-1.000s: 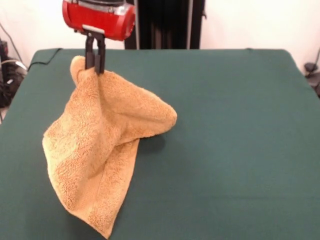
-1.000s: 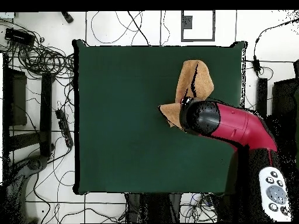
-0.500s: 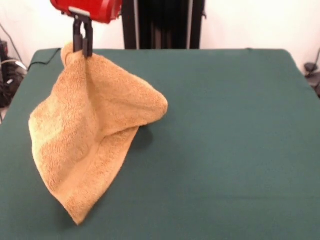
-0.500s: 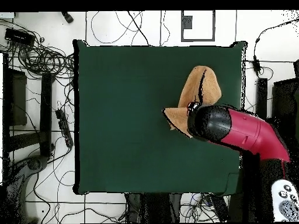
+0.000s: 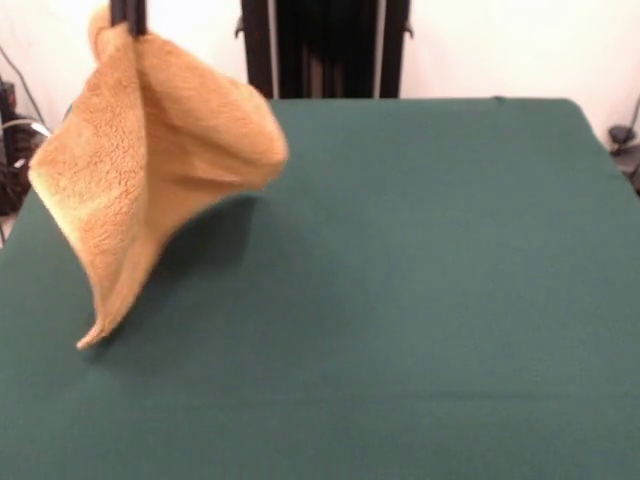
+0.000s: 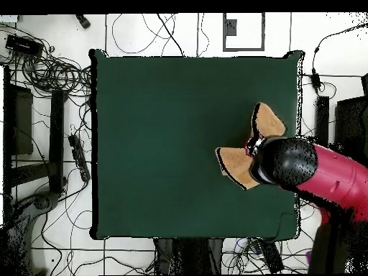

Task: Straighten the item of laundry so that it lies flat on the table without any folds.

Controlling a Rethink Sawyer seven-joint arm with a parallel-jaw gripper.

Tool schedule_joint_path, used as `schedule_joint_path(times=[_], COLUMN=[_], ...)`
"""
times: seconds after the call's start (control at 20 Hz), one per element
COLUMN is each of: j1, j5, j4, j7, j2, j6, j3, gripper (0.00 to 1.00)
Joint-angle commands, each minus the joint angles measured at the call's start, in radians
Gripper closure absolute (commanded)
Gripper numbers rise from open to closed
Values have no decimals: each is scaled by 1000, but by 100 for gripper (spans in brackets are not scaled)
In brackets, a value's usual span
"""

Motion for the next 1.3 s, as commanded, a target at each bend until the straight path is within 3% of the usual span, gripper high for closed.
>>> schedule_joint_path(times=[0.05,0.45,0.6,0.95,1.3], j1=[-54,-94,-63,42,117], j5=[-32,-82,-90,7,36], j4=[-37,-185,-171,17,33], j7=[-133,-230,-193,57,150], j2=[49,15,4,8,54], j6=[143,347,365,197,62], j3=[96,138,148,145,119], gripper=[100,100,100,100,100])
